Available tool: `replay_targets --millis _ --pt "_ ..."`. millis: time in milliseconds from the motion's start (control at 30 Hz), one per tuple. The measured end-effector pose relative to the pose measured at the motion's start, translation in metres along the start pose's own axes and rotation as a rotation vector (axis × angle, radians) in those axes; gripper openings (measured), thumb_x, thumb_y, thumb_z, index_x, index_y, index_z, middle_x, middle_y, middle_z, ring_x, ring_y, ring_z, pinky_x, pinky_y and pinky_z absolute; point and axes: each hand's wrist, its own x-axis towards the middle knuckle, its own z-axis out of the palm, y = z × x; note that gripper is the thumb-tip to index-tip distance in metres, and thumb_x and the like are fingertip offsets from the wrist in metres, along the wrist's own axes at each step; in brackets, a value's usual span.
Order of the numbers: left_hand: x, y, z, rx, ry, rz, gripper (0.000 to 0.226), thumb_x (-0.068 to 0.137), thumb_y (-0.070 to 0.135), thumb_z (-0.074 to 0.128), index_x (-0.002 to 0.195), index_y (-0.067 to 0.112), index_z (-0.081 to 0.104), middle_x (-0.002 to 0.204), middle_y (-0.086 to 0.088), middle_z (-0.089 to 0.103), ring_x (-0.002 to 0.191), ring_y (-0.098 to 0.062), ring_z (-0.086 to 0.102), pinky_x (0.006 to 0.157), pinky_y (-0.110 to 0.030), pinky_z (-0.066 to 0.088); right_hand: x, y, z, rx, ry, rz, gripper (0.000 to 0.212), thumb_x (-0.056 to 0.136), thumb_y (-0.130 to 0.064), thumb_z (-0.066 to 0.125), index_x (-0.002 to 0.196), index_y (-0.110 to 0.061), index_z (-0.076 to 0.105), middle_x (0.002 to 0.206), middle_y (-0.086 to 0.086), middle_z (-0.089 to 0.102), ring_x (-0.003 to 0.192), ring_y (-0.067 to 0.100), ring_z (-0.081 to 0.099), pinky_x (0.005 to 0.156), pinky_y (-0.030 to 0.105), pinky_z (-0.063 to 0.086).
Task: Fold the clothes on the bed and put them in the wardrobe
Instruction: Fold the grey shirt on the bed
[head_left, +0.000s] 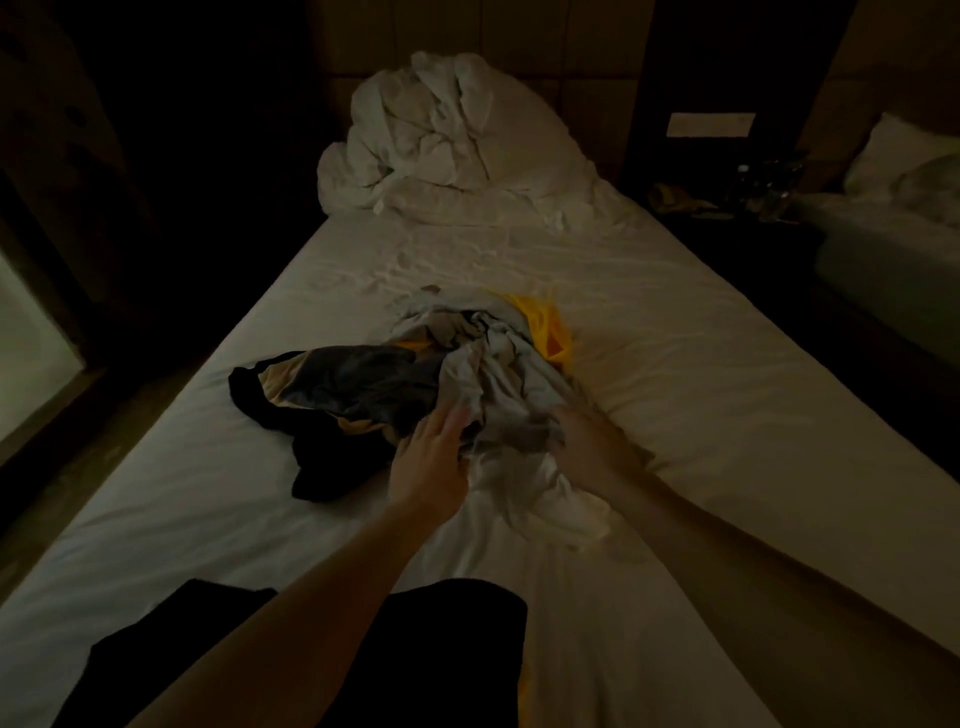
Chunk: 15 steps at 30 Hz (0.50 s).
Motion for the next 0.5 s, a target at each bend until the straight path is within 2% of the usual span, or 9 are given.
replay_targets --millis 33,100,167,200,233,300,367,433,500 --pt "0.007 0.000 0.006 0.012 -0.004 0.003 0.063 0.097 0.029 0.052 0.151 0.034 0.021 0.158 0.008 0.021 0.144 -0.017 0.025 0.113 -0.039 0.028 0.005 0.002 0.006 -0.006 0.000 -0.010 0.021 0.097 -0.027 0.044 0.114 -0.023 0.056 0.122 0.005 0.057 0.117 0.030 0.053 0.091 0.043 0.047" --pt "0.021 -0.001 0.017 0.021 -0.018 -0.034 0.053 0.096 0.029 0.050 0.146 0.032 0.034 0.149 0.003 0.040 0.136 -0.021 0.039 0.108 -0.039 0.032 0.012 0.007 0.014 -0.034 -0.005 -0.018 0.023 0.099 -0.024 0.041 0.117 -0.024 0.055 0.126 0.006 0.055 0.117 0.029 0.052 0.092 0.044 0.047" --pt "0.033 -0.002 0.022 -0.006 0.010 -0.072 0.031 0.092 0.024 0.052 0.123 0.026 0.058 0.120 -0.002 0.061 0.114 -0.024 0.055 0.095 -0.038 0.041 0.017 0.011 0.017 -0.079 0.003 -0.039 0.028 0.101 -0.019 0.038 0.126 -0.021 0.050 0.135 0.007 0.051 0.122 0.029 0.048 0.098 0.043 0.044" --pt "0.037 -0.002 0.022 -0.048 0.057 -0.086 0.019 0.091 0.021 0.053 0.107 0.022 0.063 0.105 -0.003 0.064 0.101 -0.024 0.060 0.084 -0.036 0.044 0.018 0.010 0.015 -0.084 0.027 -0.051 0.032 0.101 -0.016 0.038 0.132 -0.017 0.047 0.138 0.008 0.048 0.124 0.028 0.047 0.099 0.041 0.043" --pt "0.039 -0.001 0.019 -0.134 0.100 -0.104 0.010 0.091 0.016 0.053 0.092 0.019 0.062 0.092 -0.002 0.062 0.087 -0.022 0.059 0.074 -0.033 0.044 0.019 0.010 0.011 -0.054 0.073 -0.047 0.036 0.101 -0.013 0.038 0.136 -0.014 0.043 0.139 0.010 0.047 0.125 0.029 0.047 0.098 0.039 0.041" --pt "0.040 0.006 0.006 -0.411 0.194 -0.146 0.024 0.092 0.003 0.048 0.074 0.018 0.048 0.073 0.002 0.050 0.066 -0.011 0.046 0.064 -0.026 0.036 0.019 0.009 -0.003 0.068 0.221 -0.003 0.037 0.098 -0.006 0.040 0.135 -0.010 0.042 0.133 0.013 0.051 0.120 0.030 0.049 0.092 0.036 0.041" --pt "0.037 0.013 -0.013 -0.657 0.294 -0.197 0.033 0.093 -0.006 0.037 0.069 0.017 0.037 0.068 0.004 0.038 0.059 -0.006 0.032 0.054 -0.016 0.029 0.015 0.008 -0.020 0.192 0.403 -0.008 0.025 0.097 -0.004 0.041 0.121 -0.009 0.047 0.120 0.015 0.055 0.110 0.031 0.053 0.083 0.036 0.041" --pt "0.030 0.020 -0.038 -0.765 0.340 -0.231 0.023 0.090 -0.012 0.030 0.076 0.005 0.036 0.072 0.000 0.036 0.061 -0.009 0.029 0.048 -0.012 0.024 0.008 0.005 -0.043 0.297 0.482 -0.045 0.006 0.101 -0.017 0.041 0.104 -0.014 0.045 0.106 0.012 0.056 0.096 0.030 0.056 0.073 0.037 0.043" --pt "0.019 0.029 -0.063 -0.795 0.356 -0.227 0.019 0.090 -0.012 0.029 0.086 0.001 0.041 0.075 -0.003 0.039 0.063 -0.013 0.033 0.050 -0.009 0.030 -0.003 0.001 -0.070 0.248 0.407 -0.135 0.027 0.097 -0.040 0.053 0.103 -0.017 0.043 0.102 0.007 0.052 0.086 0.024 0.053 0.068 0.038 0.045"
